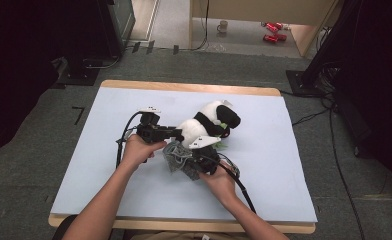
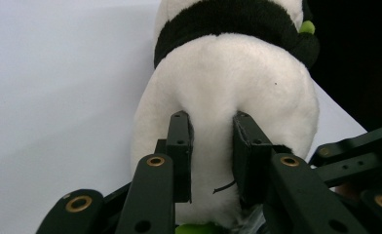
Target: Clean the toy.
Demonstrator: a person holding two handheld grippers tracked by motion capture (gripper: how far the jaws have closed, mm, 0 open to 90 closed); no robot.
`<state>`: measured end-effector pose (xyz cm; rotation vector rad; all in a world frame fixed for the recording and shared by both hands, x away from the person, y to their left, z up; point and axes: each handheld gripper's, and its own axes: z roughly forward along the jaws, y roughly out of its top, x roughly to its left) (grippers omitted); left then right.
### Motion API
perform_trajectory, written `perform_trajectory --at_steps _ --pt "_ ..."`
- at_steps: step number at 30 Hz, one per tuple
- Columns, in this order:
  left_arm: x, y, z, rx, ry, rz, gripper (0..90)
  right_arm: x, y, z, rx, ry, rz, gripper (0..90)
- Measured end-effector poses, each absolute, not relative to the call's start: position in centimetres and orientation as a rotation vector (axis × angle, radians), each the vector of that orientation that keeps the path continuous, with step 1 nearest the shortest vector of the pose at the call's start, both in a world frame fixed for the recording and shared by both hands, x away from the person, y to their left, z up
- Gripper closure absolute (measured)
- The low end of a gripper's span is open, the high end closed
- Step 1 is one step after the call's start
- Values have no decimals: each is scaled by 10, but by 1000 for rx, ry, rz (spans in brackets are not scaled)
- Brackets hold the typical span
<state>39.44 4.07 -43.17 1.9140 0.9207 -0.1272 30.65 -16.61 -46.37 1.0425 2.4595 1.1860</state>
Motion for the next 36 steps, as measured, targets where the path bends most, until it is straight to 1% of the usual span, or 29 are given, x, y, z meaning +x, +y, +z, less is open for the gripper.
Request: perform_trajectory --at_steps 7,11,15,21,24,30,36 --pt "393 40 -431 1919 915 -113 725 311 -163 -477 1099 2526 1121 804" --pt "393 40 -430 1919 913 -105 726 311 -162 -473 1118 2547 1110 802" --pt "393 42 -430 1919 915 -101 725 308 -159 -458 1089 2578 1119 803" --pt "394 43 -430 1916 925 -112 725 303 -163 -424 1047 2523 1238 803" --pt "394 43 -430 1912 932 -120 724 300 -163 -416 1018 2484 1238 803" --pt "390 40 -428 1935 915 -90 726 307 -160 -432 1017 2449 1192 803" --pt "389 39 -429 1936 916 -85 725 308 -156 -446 949 2463 1123 807"
